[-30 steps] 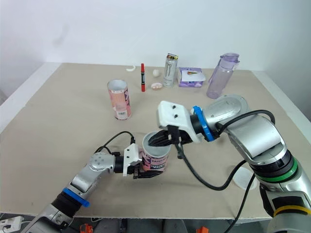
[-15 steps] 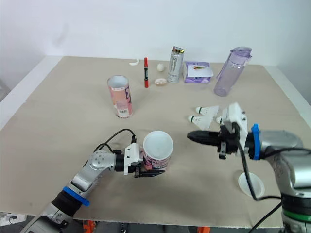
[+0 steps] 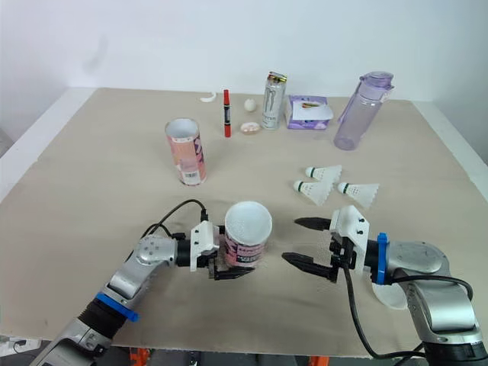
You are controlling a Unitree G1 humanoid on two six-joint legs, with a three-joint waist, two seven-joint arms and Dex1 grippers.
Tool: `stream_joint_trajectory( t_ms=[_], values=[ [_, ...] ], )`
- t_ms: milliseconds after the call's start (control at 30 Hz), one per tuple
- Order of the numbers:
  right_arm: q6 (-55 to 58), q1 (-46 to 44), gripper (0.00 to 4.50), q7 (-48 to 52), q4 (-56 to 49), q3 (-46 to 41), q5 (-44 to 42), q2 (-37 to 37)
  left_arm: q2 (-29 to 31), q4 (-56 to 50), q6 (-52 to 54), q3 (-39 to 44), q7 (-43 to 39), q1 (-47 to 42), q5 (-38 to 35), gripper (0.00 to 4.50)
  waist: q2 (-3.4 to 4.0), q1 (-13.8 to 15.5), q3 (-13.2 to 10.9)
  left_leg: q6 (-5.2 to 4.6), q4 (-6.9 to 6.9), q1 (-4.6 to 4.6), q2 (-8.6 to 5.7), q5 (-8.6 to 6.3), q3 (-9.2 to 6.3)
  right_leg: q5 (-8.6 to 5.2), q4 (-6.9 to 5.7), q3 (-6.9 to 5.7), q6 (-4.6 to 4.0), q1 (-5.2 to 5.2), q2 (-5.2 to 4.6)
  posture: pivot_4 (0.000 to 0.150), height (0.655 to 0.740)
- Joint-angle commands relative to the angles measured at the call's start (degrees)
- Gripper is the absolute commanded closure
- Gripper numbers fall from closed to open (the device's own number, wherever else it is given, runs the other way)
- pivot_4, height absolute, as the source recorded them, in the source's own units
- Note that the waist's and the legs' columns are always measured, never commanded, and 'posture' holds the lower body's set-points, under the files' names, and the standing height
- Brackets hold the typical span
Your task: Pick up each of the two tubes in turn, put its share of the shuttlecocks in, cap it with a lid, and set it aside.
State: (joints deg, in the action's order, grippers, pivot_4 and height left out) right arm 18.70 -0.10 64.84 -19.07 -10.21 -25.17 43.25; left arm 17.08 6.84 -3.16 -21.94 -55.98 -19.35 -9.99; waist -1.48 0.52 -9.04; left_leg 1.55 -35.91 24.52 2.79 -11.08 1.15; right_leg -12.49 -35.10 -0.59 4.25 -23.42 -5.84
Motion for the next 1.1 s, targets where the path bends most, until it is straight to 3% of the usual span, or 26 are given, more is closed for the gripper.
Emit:
stream_joint_trajectory(
  t_ms=[33, 300, 600, 1100],
  values=[
    [-1.13, 0.4, 0.08, -0.31, -2.24, 1.29, -0.67, -0.21, 0.23, 2.33, -0.4, 1.77, 2.48, 0.24, 1.69, 0.0, 0.0, 0.02, 0.0, 0.0, 0.0, 0.0, 0.0, 0.0, 0.0, 0.0, 0.0, 0.0, 0.0, 0.0, 0.0, 0.15, 0.74],
    [-1.57, 0.79, 0.08, -0.67, -3.51, 7.5, -0.53, -1.92, 1.67, 0.17, -0.43, 5.09, -0.1, -0.78, -1.67, 0.0, -0.02, 0.01, -0.03, 0.01, -0.02, 0.03, 0.11, 0.0, -0.11, 0.0, 0.0, 0.02, -0.04, 0.0, 0.22, 0.15, 0.74],
    [-5.17, -6.32, 0.08, -5.48, 1.71, 16.13, 5.55, -8.76, 6.17, -3.62, 1.43, 4.46, -7.23, 0.15, -2.94, 0.0, -0.01, 0.05, -0.08, 0.13, -0.03, 0.12, 0.23, -0.08, -0.21, -0.09, -0.01, 0.06, -0.08, -0.03, 0.47, 0.15, 0.74],
    [-6.35, -11.06, 0.08, -9.28, 5.54, 21.18, 8.58, -14.89, 14.41, -6.57, 0.98, 10.58, -11.14, 3.16, -5.54, 0.0, 0.02, -0.01, -0.1, 0.13, -0.08, 0.12, 0.29, -0.08, -0.26, -0.09, -0.09, 0.07, -0.13, -0.02, 0.57, 0.15, 0.74]
  ],
)
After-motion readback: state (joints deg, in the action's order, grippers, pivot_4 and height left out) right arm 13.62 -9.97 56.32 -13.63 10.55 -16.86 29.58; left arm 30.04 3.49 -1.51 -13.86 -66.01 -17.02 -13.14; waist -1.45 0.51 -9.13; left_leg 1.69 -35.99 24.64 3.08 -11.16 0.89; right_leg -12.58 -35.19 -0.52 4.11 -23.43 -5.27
